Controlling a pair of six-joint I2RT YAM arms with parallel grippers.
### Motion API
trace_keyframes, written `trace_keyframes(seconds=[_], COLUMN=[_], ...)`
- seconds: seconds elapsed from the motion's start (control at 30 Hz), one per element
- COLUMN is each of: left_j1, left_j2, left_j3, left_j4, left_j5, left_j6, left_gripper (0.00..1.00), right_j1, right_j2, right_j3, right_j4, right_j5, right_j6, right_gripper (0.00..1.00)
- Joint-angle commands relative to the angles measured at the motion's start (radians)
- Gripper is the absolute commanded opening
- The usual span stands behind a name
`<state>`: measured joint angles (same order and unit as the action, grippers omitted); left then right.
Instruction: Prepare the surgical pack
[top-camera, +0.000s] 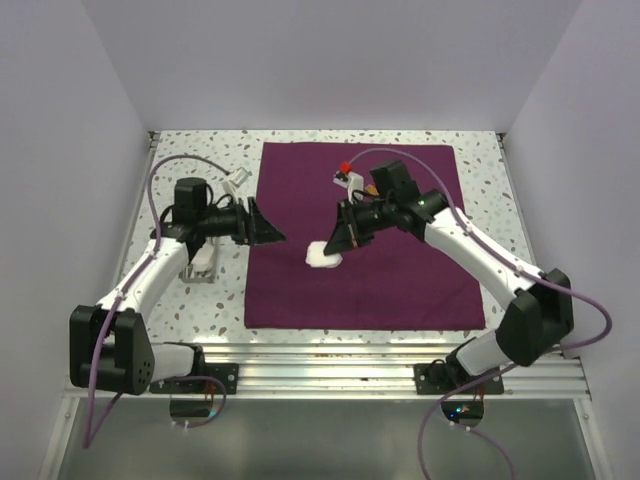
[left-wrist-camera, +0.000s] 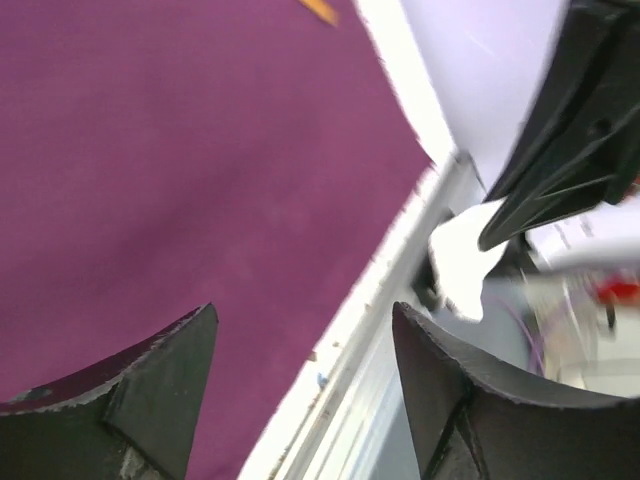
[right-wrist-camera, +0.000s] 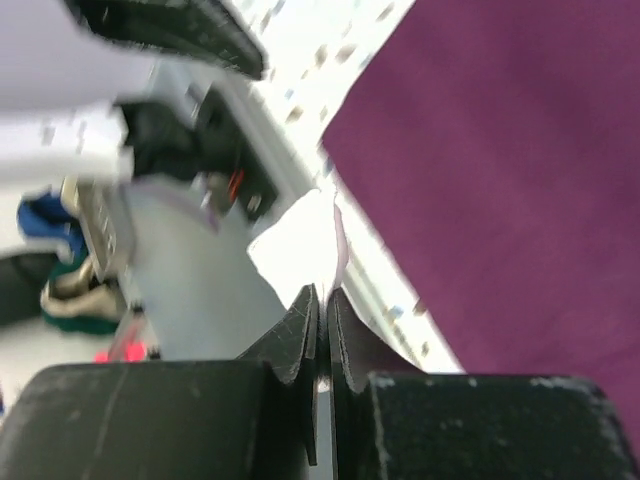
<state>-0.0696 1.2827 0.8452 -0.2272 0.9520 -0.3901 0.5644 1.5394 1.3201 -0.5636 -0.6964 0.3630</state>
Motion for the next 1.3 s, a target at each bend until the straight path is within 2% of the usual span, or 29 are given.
trace_keyframes(seconds=[0.0,0.03,0.17,0.23,0.3,0.33,0.47,0.7,0.83,1.0,1.03,1.1,1.13,1.2,1.23,1.27], left_j1=[-0.119,-0.159,-0.244,-0.289,-0.361,-0.396,-0.452,-0.518,-0.55,-0.555,-0.556,-0.556,-0.556,-0.556,-0.556,-0.553], left_j2=[-0.011,-0.019,-0.075,-0.082,-0.063,-0.054,-0.034,0.001,0.033,0.061,0.066,0.066,0.066,0.066,0.066,0.066], left_j3=[0.052,0.043,-0.063,-0.071,-0.06,-0.04,-0.023,-0.035,-0.037,-0.032,-0.034,-0.034,-0.034,-0.025,-0.018,0.003], left_j4=[0.121,0.188,0.531,0.607,0.608,0.554,0.45,0.448,0.512,0.508,0.502,0.491,0.482,0.421,0.376,0.315], left_j5=[0.171,0.192,0.258,0.28,0.291,0.298,0.287,0.298,0.309,0.332,0.338,0.352,0.366,0.378,0.375,0.364], left_j6=[-0.021,-0.036,-0.28,-0.312,-0.32,-0.303,-0.201,-0.199,-0.242,-0.263,-0.263,-0.26,-0.254,-0.231,-0.172,-0.126], left_gripper=[0.75,0.76,0.83,0.85,0.85,0.85,0.86,0.85,0.8,0.68,0.58,0.46,0.33,0.15,0.0,0.0], right_j1=[0.028,0.037,0.064,0.077,0.088,0.089,0.095,0.098,0.098,0.097,0.098,0.098,0.098,0.098,0.098,0.097], right_j2=[-0.068,-0.084,-0.145,-0.165,-0.163,-0.168,-0.197,-0.205,-0.197,-0.2,-0.202,-0.208,-0.209,-0.214,-0.214,-0.214], right_j3=[-0.074,-0.079,-0.101,-0.114,-0.102,-0.102,-0.108,-0.108,-0.094,-0.09,-0.09,-0.09,-0.09,-0.085,-0.078,-0.07], right_j4=[-0.148,-0.189,-0.222,-0.222,-0.243,-0.243,-0.211,-0.211,-0.229,-0.233,-0.239,-0.24,-0.24,-0.239,-0.24,-0.246], right_j5=[-0.136,-0.158,-0.212,-0.227,-0.23,-0.238,-0.259,-0.302,-0.308,-0.296,-0.278,-0.264,-0.256,-0.198,-0.161,-0.017], right_j6=[-0.123,-0.134,-0.151,-0.134,-0.141,-0.139,-0.108,-0.119,-0.133,-0.142,-0.142,-0.144,-0.144,-0.124,-0.112,-0.076], right_gripper=[0.0,0.0,0.0,0.0,0.0,0.0,0.0,0.0,0.0,0.0,0.0,0.0,0.0,0.0,0.07,0.15])
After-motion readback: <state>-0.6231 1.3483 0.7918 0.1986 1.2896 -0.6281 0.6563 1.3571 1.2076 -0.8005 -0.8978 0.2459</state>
